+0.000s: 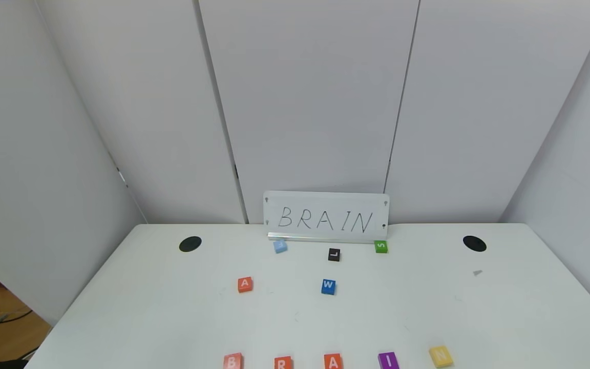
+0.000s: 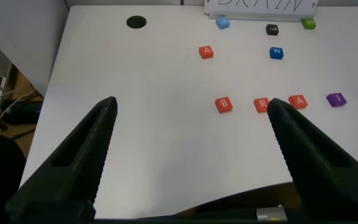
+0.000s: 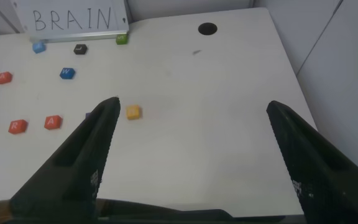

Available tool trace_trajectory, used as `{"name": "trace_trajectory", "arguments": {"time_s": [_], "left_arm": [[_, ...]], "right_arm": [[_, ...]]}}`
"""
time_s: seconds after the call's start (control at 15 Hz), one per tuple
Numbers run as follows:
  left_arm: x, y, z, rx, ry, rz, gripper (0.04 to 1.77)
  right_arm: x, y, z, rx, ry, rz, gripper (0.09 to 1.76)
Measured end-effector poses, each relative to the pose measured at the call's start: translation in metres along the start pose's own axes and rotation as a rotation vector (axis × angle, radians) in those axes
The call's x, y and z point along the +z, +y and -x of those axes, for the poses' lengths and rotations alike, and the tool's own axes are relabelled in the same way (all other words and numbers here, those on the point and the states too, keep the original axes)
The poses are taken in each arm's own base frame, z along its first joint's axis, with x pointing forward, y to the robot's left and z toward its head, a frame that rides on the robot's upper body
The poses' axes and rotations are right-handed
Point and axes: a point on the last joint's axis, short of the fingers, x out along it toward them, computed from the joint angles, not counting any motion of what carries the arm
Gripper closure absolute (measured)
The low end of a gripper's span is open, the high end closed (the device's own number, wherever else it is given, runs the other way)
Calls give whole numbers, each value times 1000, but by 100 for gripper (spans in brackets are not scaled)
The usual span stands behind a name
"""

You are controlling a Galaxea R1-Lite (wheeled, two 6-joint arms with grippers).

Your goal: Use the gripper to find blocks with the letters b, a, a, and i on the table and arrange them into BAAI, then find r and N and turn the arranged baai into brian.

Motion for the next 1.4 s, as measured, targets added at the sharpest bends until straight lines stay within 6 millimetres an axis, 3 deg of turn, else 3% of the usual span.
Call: {"name": "trace_trajectory", "arguments": {"time_s": [0.4,0.67,0.87,1.07,1.2,1.4], "left_arm": [[-39,0,18,14,-49,-11,9],[-55,2,16,58,-93,-20,9],[-57,4,2,68,-203,-35,9],[-65,6,-24,69,-342,-56,9],[-77,8,-37,79,-373,-94,9],[-95,10,-47,79,-262,-92,9]], "right_arm": [[-52,-6,6,-27,-78,61,15],[-61,-7,1,-56,-155,71,15],[-57,-6,-20,-46,-365,112,15],[-73,-7,-48,-15,-502,175,15],[-91,-8,-61,-1,-421,192,15],[-112,-10,-70,31,-236,184,14]]}}
